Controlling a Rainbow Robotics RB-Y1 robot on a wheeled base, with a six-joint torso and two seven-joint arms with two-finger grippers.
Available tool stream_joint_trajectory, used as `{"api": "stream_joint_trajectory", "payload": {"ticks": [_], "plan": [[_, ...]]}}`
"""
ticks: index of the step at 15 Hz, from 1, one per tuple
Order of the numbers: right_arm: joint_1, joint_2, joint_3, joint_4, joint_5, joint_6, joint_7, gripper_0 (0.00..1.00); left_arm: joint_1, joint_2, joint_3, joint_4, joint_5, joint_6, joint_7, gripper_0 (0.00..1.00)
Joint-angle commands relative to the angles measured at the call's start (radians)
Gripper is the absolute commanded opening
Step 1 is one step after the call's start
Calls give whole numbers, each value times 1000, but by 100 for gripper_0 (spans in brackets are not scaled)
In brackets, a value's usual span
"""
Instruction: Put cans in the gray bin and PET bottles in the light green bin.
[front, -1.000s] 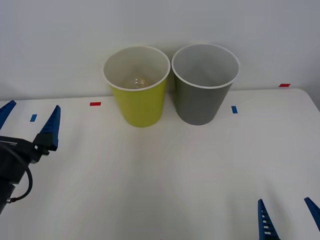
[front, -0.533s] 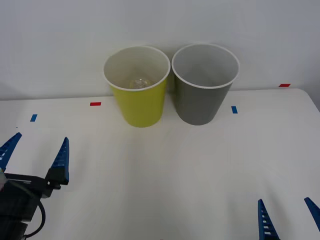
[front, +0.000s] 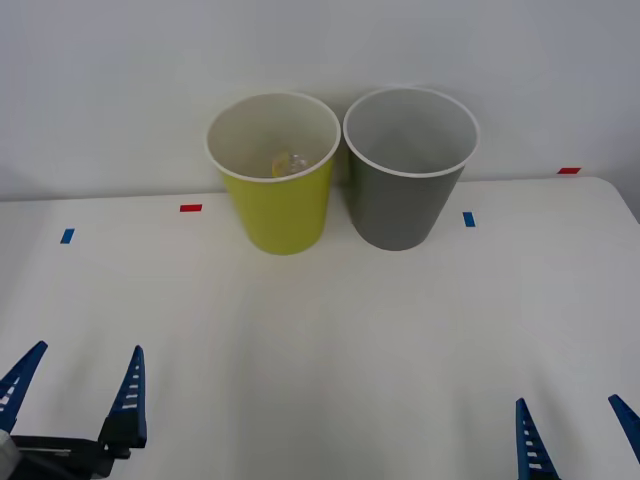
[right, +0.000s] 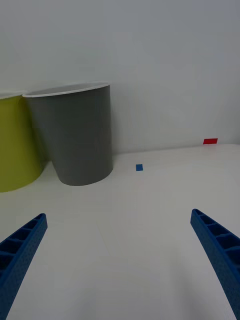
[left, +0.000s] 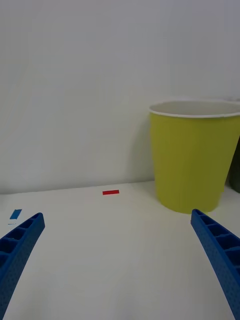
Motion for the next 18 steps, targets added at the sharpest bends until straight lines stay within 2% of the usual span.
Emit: {"api": "stream_joint_trajectory", "payload": {"ticks": [1,8,18], "plan": [[0,0,0,0,0,0,0,100,71,0,-15,12,-6,-44,4,100],[0,0,0,0,0,0,0,100,197,0,-47,12,-55,-112,2,100],[0,0,0,0,0,0,0,100,210,0,-50,12,-60,-113,2,100]]}}
